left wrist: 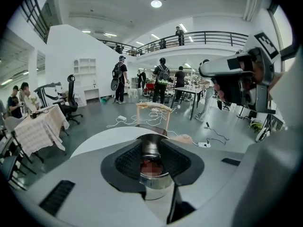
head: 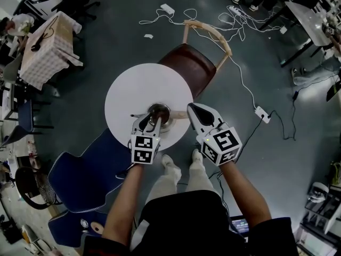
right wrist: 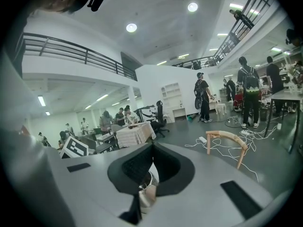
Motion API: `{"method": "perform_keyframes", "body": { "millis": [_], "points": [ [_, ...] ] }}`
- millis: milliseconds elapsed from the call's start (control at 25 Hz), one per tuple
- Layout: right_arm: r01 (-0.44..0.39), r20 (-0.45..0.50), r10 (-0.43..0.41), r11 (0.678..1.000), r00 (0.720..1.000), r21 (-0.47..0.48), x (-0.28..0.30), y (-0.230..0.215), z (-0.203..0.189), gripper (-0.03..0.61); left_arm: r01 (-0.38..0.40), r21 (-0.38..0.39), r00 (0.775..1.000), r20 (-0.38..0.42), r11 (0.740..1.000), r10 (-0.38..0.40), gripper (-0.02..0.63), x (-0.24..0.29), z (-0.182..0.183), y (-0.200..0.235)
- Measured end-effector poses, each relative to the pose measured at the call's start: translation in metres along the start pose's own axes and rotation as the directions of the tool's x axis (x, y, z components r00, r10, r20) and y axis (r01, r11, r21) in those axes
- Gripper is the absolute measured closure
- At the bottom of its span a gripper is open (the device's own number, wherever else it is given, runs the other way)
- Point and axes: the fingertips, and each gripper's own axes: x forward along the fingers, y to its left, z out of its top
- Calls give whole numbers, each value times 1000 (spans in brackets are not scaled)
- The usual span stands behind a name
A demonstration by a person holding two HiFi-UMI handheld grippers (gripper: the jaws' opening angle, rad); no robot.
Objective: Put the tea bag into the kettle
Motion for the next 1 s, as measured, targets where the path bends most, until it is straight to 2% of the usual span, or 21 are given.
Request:
{"method": "perform_keyframes", "body": {
  "millis": [160,320,560,800,1000],
  "points": [
    [4,4,-4,1000,1000,-3,-2,-2,4,561,9,-1,1000,19,1000,-9,497,-6,10,-3],
    [3,7,-3,1000,1000,-6,-4,-6,8,561,-1,12,1000,17,1000,0,575,-10,13,-5],
    [-9,21,10,999,1000,-33,-5,-6,19,561,-1,-15,997,78,1000,3,581,-29,39,-11],
    [-50,44,53,997,998,-67,-5,10,41,561,-34,-27,986,161,999,38,591,-62,72,-6],
    [-90,65,97,990,993,-104,-9,24,61,561,-73,2,971,229,997,70,598,-89,97,-8]
  ]
}}
